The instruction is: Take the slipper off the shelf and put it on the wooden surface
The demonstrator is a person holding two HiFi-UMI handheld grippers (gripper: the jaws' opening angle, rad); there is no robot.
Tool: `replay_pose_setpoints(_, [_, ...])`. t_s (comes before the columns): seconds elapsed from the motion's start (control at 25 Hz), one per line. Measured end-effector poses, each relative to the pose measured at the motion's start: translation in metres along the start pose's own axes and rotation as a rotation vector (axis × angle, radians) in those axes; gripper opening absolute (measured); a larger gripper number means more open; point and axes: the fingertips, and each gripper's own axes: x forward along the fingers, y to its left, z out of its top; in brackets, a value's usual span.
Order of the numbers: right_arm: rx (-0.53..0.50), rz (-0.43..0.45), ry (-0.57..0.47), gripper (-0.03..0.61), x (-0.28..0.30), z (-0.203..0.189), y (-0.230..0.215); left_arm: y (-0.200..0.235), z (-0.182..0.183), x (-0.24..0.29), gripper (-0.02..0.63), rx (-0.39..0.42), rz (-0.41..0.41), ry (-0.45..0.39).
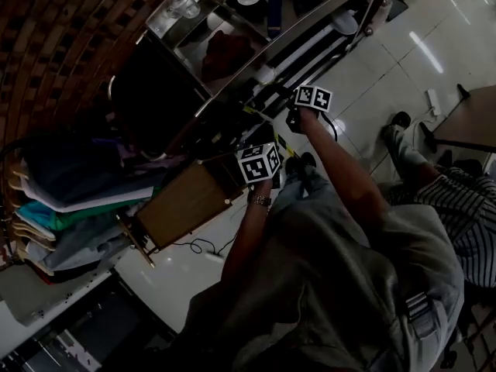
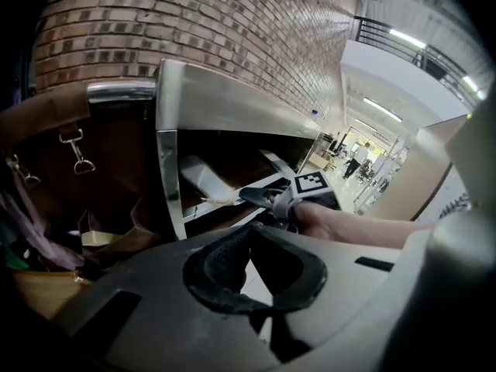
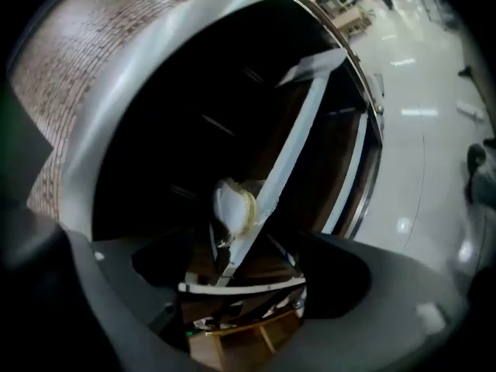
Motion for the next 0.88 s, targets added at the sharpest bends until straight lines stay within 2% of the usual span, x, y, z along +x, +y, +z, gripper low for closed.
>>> replay_pose_setpoints(0.04, [0.026,-0.007,0.0,0.446,0.018,0.003,-0.001,0.007,-0.002,0.001,0.002,-0.019,0.014,0.005])
replay_pose_setpoints(0.16, [0.01,-0.073,0.031,0.509,0.066,0.009,-0.003,0.023,-0.012,0.006,0.002,-0.084,0.047,0.017])
replay_pose_setpoints(0.28, [0.048,-0.118,0.045,0.497,0.103,0.013,-0.008,0.033,-0.023,0.014,0.003,-0.128,0.072,0.04])
replay_pose_setpoints(0.32, [0.053,-0.135,0.033,0.405,0.109,0.018,-0.01,0.036,-0.023,0.017,0.002,-0.132,0.077,0.044])
replay_pose_setpoints(0.36, [0.049,-0.152,0.019,0.263,0.111,0.023,-0.012,0.038,-0.022,0.019,0.002,-0.133,0.081,0.043])
replay_pose_setpoints(0.4, [0.039,-0.163,0.004,0.252,0.11,0.027,-0.012,0.041,-0.02,0.02,0.002,-0.133,0.085,0.041])
replay_pose_setpoints(0.48, [-0.012,-0.166,-0.025,0.177,0.099,0.029,-0.009,0.046,-0.017,0.02,0.002,-0.135,0.093,0.038])
replay_pose_setpoints(0.64, [-0.22,-0.138,-0.068,0.093,0.053,0.031,0.001,0.049,-0.003,0.026,0.002,-0.117,0.104,0.027])
replay_pose_setpoints(0.76, [-0.373,-0.135,-0.093,0.067,0.007,0.036,0.012,0.042,0.018,0.037,0.002,-0.091,0.098,-0.005])
replay_pose_setpoints(0.88, [-0.47,-0.183,-0.089,0.061,-0.038,0.029,0.014,0.029,0.032,0.043,0.002,-0.079,0.097,-0.031])
